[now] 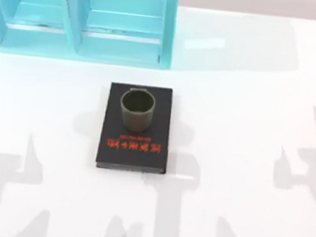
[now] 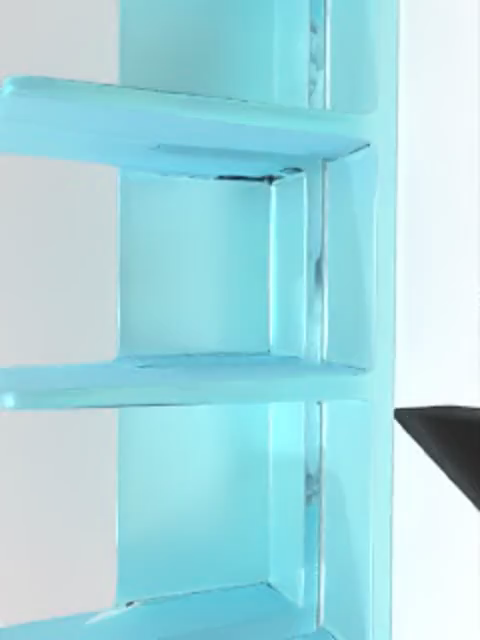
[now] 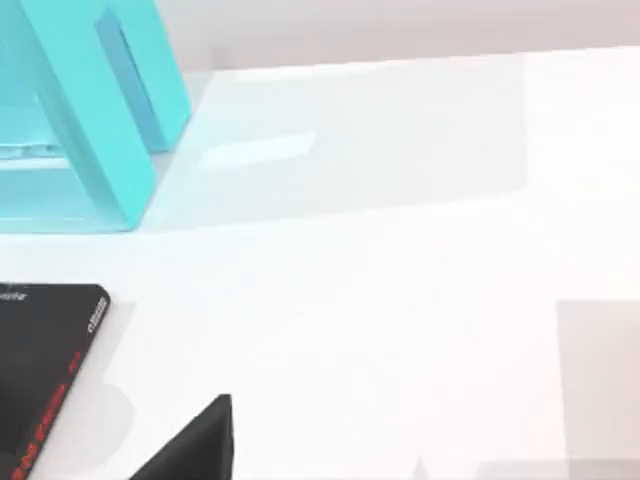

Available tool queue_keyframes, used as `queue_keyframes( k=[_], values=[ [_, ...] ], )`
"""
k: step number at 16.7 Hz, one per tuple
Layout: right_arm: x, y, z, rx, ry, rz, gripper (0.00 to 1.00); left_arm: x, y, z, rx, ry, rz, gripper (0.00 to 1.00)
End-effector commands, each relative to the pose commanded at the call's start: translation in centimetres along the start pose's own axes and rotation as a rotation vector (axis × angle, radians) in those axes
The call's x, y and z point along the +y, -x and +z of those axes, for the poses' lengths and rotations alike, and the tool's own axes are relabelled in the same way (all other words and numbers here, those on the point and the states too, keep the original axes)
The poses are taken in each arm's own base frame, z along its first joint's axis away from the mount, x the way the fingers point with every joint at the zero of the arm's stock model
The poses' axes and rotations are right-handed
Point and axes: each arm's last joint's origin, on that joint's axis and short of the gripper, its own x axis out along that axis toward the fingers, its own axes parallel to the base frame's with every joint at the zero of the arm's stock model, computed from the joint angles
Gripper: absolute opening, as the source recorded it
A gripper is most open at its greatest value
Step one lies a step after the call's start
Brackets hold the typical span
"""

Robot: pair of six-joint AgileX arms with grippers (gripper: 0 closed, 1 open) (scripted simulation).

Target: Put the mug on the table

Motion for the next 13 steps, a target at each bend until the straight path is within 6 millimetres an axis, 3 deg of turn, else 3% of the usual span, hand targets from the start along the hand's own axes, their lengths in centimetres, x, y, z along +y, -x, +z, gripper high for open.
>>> queue_keyframes(
  k=[3,7,13],
  values=[
    [2.3,-2.6,3.5,0.274,-0.041,0.022,1.0,0.0,0.0,0.0,0.0,0.0,0.0,1.0],
    [6.5,-9.1,6.3,0.685,-0.049,-0.037,1.0,0.0,0.0,0.0,0.0,0.0,0.0,1.0],
    [14.8,-20.2,5.5,1.122,0.032,-0.235,1.0,0.0,0.0,0.0,0.0,0.0,0.0,1.0]
  ],
)
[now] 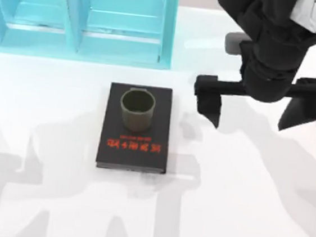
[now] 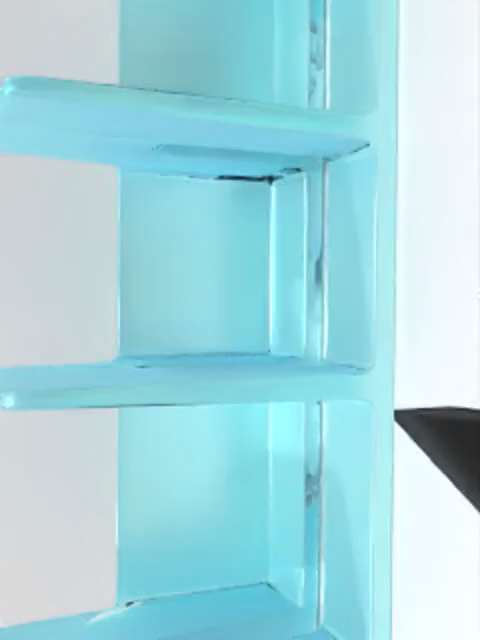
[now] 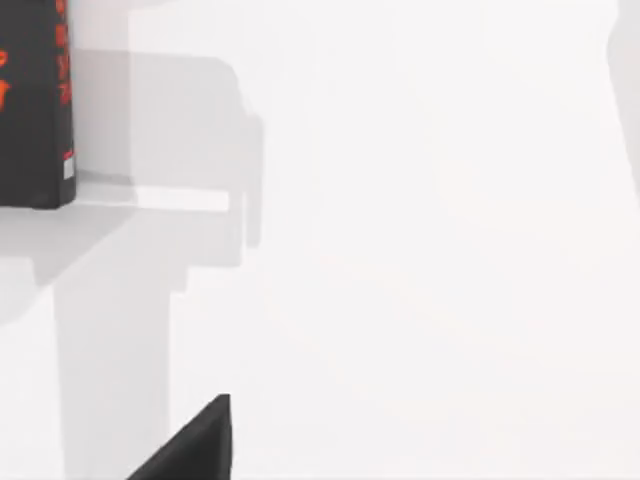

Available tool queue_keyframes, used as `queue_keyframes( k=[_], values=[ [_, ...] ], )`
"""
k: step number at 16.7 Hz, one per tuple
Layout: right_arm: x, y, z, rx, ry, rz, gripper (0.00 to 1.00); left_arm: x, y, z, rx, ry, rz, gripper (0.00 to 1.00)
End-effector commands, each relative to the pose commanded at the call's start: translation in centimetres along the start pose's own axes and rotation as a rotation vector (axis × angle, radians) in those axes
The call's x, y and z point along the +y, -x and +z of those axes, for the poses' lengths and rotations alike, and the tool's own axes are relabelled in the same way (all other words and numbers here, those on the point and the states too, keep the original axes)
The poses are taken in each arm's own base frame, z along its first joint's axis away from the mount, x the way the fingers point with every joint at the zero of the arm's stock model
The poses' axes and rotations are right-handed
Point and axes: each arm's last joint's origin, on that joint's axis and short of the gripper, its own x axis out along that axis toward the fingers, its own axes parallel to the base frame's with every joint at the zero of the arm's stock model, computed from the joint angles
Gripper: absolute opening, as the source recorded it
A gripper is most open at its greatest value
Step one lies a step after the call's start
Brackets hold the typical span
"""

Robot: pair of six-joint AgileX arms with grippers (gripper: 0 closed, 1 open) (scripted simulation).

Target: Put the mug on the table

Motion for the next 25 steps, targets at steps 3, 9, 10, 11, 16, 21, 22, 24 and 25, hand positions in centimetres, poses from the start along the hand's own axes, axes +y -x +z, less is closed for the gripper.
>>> queue_keyframes(
  k=[3,9,10,11,16,21,22,24,25],
  values=[
    [4.7,-1.4,2.7,0.057,-0.001,-0.07,1.0,0.0,0.0,0.0,0.0,0.0,0.0,1.0],
    [10.9,-1.1,4.8,-0.044,-0.034,-0.046,1.0,0.0,0.0,0.0,0.0,0.0,0.0,1.0],
    [11.5,-1.0,4.9,-0.067,-0.041,-0.032,1.0,0.0,0.0,0.0,0.0,0.0,0.0,1.0],
    [11.9,-0.9,4.9,-0.088,-0.049,-0.017,1.0,0.0,0.0,0.0,0.0,0.0,0.0,1.0],
    [12.8,-0.4,5.0,-0.146,-0.072,0.026,1.0,0.0,0.0,0.0,0.0,0.0,0.0,1.0],
    [12.6,-0.3,5.1,-0.147,-0.077,0.027,1.0,0.0,0.0,0.0,0.0,0.0,0.0,1.0],
    [12.6,-0.3,5.1,-0.146,-0.077,0.026,1.0,0.0,0.0,0.0,0.0,0.0,0.0,1.0],
    [12.8,-1.0,5.4,-0.145,-0.074,0.026,1.0,0.0,0.0,0.0,0.0,0.0,0.0,1.0],
    [12.9,-1.5,5.6,-0.146,-0.074,0.026,1.0,0.0,0.0,0.0,0.0,0.0,0.0,1.0]
  ],
)
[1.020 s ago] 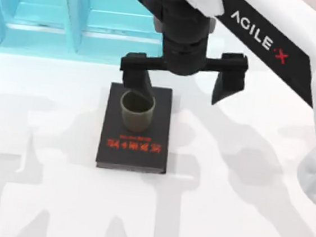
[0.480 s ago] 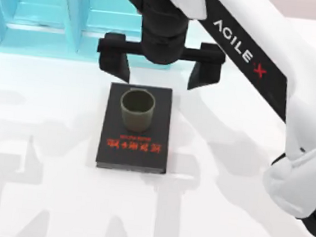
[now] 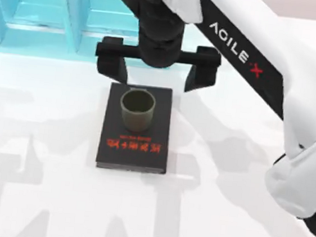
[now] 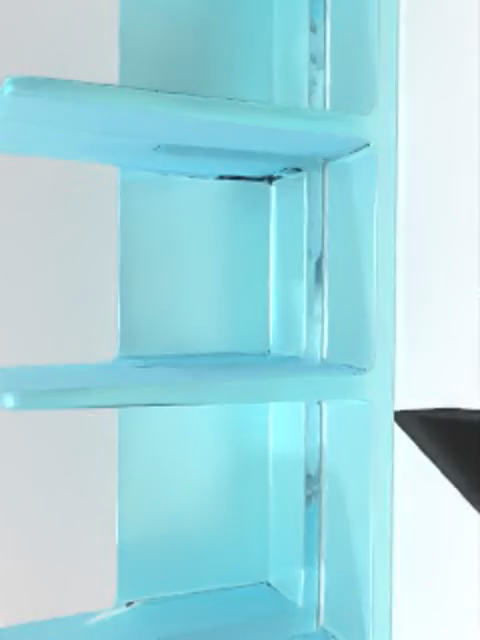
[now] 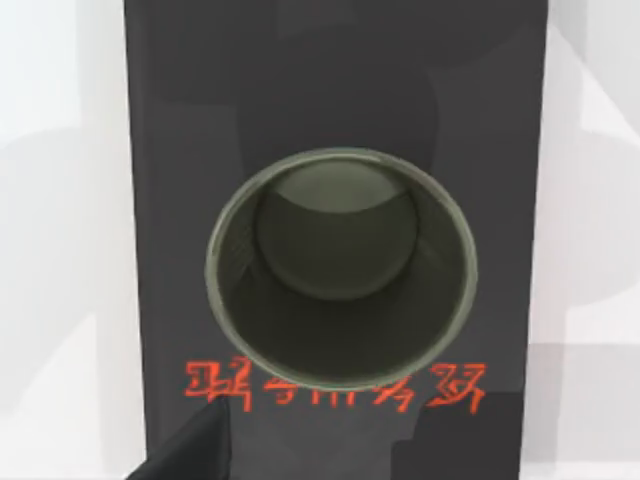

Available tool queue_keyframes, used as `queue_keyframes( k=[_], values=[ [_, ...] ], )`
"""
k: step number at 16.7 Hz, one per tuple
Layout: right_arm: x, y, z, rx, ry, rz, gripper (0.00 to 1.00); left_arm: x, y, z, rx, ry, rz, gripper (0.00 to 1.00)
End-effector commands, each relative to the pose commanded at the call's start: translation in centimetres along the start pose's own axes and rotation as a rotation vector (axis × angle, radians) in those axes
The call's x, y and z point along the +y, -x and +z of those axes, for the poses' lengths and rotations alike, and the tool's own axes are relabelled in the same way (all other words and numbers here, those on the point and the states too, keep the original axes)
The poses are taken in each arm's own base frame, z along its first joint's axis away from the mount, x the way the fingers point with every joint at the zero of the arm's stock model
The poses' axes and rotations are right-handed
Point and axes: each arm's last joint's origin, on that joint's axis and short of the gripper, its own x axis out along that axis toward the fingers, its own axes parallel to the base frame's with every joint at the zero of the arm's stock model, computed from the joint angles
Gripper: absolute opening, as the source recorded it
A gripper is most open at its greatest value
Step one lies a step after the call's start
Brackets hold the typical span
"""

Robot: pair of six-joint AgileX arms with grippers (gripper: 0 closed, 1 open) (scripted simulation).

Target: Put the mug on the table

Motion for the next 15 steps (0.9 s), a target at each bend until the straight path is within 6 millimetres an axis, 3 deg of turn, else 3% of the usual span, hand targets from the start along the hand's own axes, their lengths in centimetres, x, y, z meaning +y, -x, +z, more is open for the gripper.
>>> queue_keyframes(
  k=[9,15],
  values=[
    [0.2,-8.0,-0.1,0.006,0.001,-0.006,1.0,0.0,0.0,0.0,0.0,0.0,0.0,1.0],
    [0.1,-8.6,-0.2,0.004,0.001,-0.003,1.0,0.0,0.0,0.0,0.0,0.0,0.0,1.0]
  ],
)
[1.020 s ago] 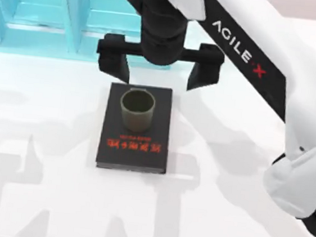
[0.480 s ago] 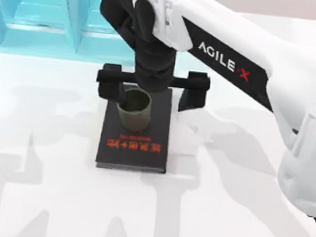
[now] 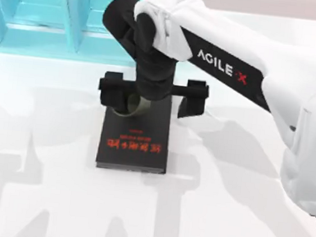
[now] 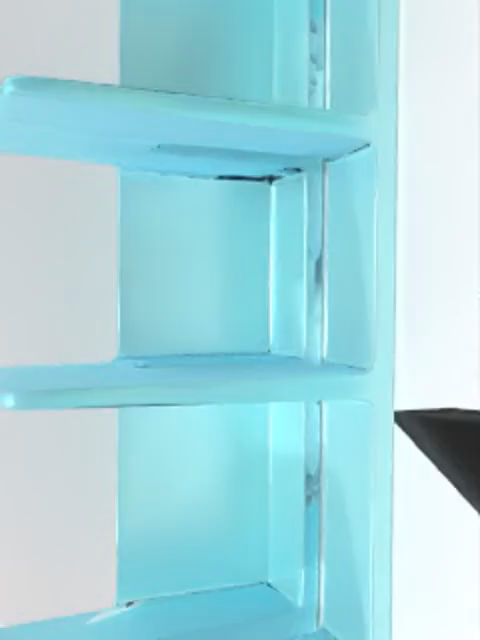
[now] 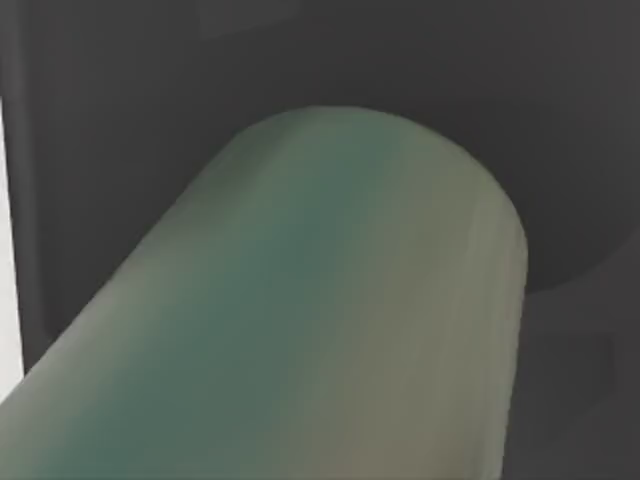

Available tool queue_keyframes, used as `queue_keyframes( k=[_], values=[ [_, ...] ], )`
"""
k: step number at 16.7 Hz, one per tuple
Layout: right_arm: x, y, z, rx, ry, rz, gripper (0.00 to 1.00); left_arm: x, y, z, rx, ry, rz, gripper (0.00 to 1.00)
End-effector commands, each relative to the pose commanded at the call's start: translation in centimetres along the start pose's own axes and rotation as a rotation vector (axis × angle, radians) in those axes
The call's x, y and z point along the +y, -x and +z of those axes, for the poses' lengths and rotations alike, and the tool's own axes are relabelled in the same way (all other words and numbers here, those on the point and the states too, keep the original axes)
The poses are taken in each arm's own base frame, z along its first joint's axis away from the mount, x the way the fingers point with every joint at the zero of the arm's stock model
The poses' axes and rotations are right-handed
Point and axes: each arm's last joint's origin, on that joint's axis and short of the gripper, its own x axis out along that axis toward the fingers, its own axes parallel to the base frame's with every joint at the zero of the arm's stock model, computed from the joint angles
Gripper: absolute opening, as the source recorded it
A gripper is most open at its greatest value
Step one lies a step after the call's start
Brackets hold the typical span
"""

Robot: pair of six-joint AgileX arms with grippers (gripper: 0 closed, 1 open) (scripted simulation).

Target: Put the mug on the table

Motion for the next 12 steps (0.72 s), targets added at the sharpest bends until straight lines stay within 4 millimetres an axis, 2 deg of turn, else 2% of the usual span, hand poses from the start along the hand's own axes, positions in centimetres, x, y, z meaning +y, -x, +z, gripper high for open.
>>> queue_keyframes(
  k=[12],
  values=[
    [0.0,0.0,0.0,0.0,0.0,0.0,0.1,0.0,0.0,0.0,0.0,0.0,0.0,1.0]
  ],
)
